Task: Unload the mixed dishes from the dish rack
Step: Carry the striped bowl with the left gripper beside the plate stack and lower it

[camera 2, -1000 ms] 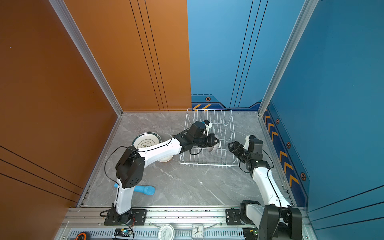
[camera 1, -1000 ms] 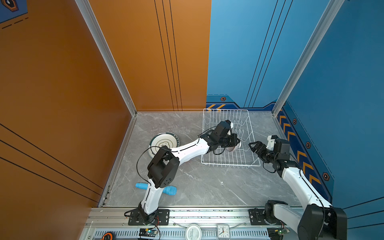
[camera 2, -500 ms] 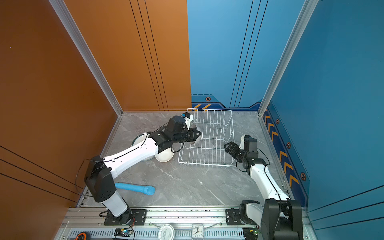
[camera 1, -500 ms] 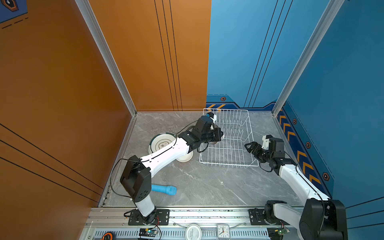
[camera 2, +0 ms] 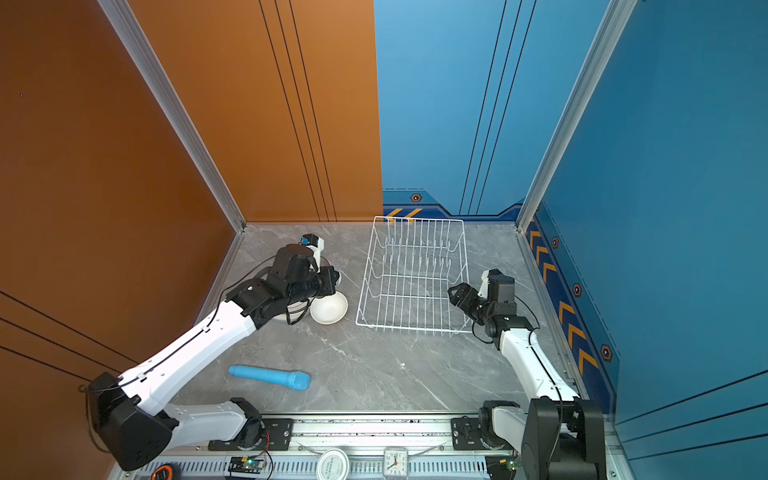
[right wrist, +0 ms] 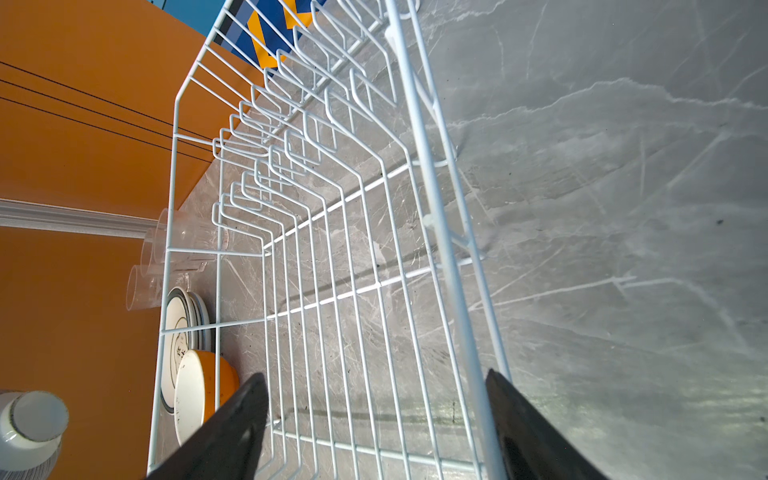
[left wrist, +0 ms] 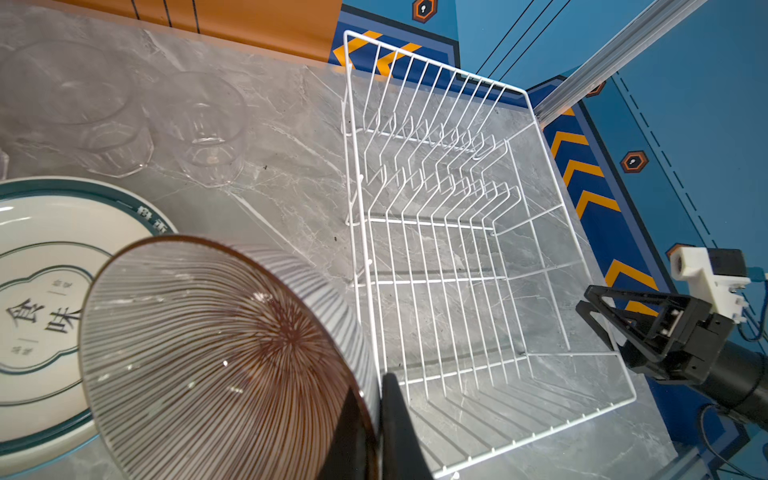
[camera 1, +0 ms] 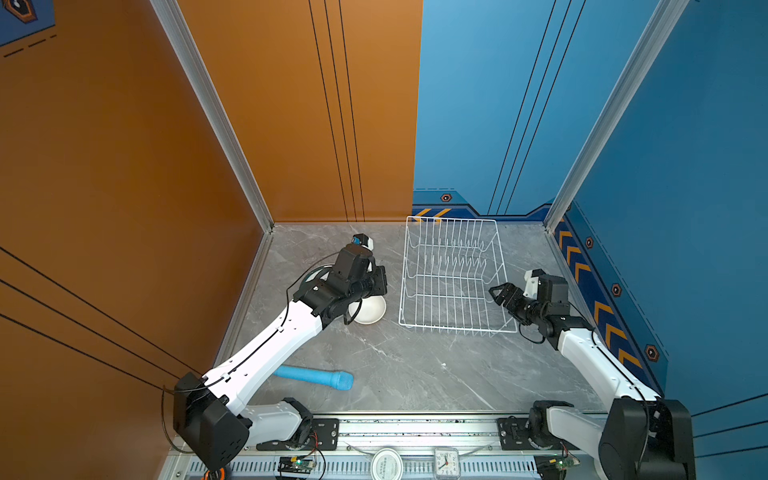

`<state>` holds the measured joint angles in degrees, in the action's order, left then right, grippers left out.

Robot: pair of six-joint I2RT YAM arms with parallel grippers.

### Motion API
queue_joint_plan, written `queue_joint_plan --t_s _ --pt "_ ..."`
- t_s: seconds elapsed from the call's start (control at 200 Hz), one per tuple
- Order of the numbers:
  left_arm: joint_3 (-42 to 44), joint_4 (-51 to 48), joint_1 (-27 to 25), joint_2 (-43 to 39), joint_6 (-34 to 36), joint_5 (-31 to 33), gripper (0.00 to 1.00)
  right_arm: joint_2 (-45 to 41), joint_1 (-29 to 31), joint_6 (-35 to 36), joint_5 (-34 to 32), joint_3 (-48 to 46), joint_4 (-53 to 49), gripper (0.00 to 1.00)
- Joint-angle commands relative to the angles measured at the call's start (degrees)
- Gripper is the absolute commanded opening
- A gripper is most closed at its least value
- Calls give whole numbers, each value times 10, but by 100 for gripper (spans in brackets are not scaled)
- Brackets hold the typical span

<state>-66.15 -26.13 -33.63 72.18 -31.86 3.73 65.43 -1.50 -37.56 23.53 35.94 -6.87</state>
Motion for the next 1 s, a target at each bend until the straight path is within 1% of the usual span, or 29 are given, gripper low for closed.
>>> queue_joint_plan --t_s 0.0,0.175,0.46,0.766,0.821,0.896,0.996 --pt "14 -19 6 13 23 11 0 -3 3 2 -12 14 5 82" --pt "6 -54 4 67 41 -3 0 -11 3 4 -16 9 1 82" --pt "10 -57 6 123 49 8 0 -9 1 13 -17 17 -15 82" --pt "6 -59 15 150 51 11 0 -6 0 38 -12 31 -39 82" --pt "6 -60 16 149 49 14 10 -6 -1 48 -12 39 -50 82" --pt "5 -59 17 145 46 18 35 -5 -1 58 -19 50 -64 83" --pt "0 -59 17 138 43 24 56 -1 0 63 -20 61 -72 83"
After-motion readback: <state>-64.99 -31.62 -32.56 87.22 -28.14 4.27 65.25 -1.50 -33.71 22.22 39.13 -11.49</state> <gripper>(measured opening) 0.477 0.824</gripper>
